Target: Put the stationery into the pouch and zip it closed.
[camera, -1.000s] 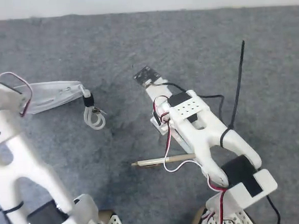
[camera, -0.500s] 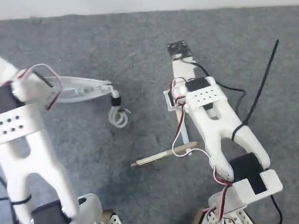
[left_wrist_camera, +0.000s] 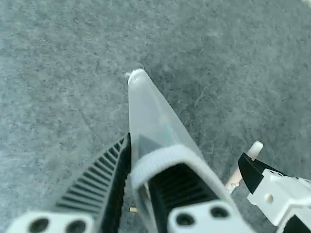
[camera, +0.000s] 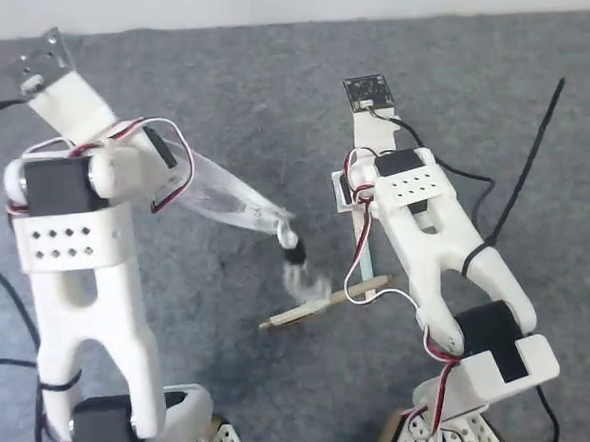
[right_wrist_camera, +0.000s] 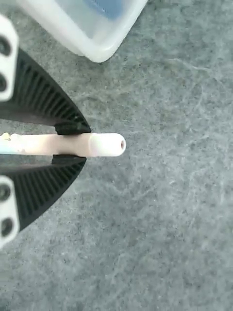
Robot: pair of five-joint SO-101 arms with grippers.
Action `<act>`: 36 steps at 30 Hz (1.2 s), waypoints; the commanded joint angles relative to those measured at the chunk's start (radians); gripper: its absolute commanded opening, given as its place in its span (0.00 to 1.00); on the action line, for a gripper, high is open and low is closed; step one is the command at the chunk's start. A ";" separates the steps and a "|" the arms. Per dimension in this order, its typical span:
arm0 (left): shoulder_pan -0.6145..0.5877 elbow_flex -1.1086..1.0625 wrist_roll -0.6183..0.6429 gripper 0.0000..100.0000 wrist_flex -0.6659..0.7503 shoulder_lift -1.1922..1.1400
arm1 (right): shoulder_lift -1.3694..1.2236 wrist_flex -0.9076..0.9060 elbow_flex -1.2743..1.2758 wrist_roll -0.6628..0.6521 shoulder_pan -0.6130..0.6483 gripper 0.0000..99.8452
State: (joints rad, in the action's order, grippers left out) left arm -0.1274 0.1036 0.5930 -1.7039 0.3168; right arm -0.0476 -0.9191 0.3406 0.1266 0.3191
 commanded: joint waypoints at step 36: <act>-0.147 -0.047 -0.011 0.01 0.038 0.040 | 0.479 -0.166 0.011 0.011 0.030 0.01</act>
State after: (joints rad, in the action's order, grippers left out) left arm -0.2700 0.0499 0.5930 -1.6901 0.3184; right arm 0.3360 -1.0986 0.3422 0.1266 0.3145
